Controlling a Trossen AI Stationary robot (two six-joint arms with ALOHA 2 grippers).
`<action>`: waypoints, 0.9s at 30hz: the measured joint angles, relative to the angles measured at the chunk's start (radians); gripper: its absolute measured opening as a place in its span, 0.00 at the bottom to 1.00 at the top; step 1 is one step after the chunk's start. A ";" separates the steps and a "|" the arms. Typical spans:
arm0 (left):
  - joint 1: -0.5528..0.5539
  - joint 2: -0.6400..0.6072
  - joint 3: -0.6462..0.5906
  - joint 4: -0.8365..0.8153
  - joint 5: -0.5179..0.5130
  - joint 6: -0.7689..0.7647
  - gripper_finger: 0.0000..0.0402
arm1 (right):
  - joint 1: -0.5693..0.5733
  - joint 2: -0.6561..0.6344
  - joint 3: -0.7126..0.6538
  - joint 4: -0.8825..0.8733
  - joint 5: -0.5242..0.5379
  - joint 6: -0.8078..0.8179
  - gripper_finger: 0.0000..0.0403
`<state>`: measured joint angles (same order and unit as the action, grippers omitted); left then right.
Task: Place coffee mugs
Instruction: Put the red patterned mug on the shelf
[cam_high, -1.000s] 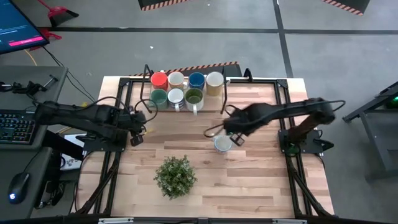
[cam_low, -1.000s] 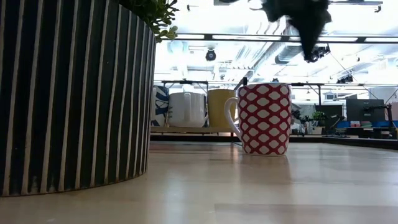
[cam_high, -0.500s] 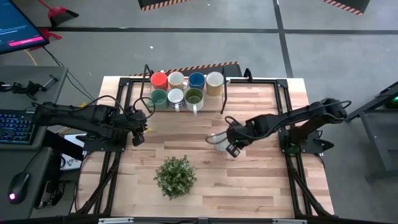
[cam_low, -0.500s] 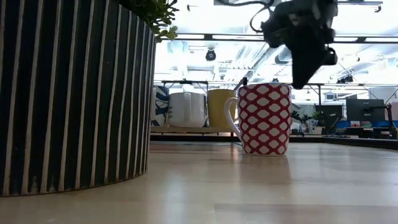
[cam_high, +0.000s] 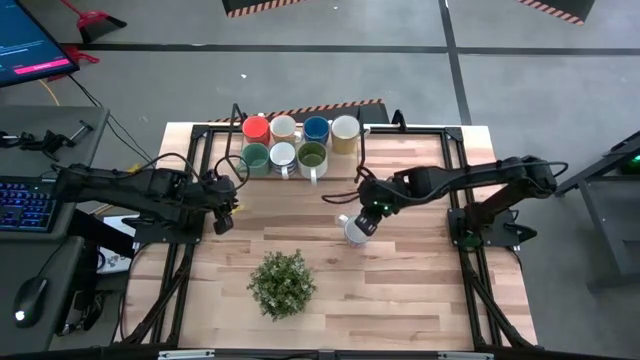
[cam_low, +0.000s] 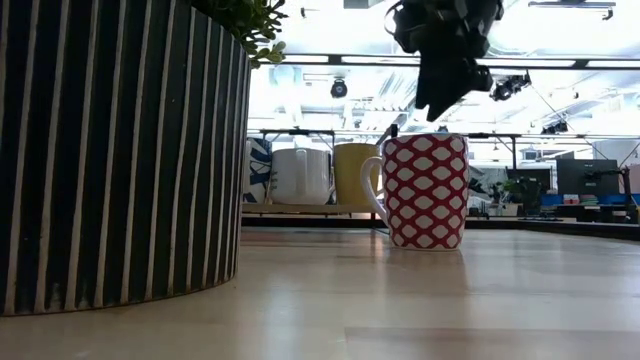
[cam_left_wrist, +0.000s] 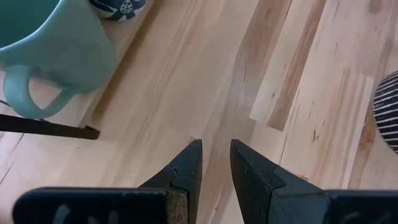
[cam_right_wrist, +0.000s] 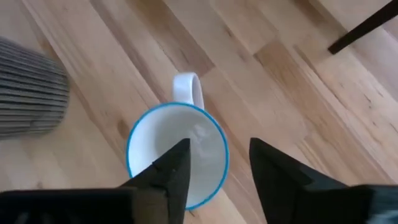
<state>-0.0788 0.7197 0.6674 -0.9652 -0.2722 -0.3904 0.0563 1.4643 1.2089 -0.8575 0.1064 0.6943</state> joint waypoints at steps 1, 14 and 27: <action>0.000 0.000 0.000 0.002 0.000 0.000 0.18 | -0.005 0.000 0.000 -0.009 -0.013 -0.011 0.36; 0.029 0.065 0.000 0.302 0.045 0.159 0.18 | -0.013 0.000 0.000 -0.080 -0.052 0.004 0.38; 0.042 0.067 0.000 0.273 0.053 0.160 0.18 | -0.010 0.092 0.000 -0.077 -0.053 0.028 0.38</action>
<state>-0.0372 0.7864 0.6674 -0.6924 -0.2195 -0.2308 0.0463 1.5563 1.2091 -0.9344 0.0534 0.7225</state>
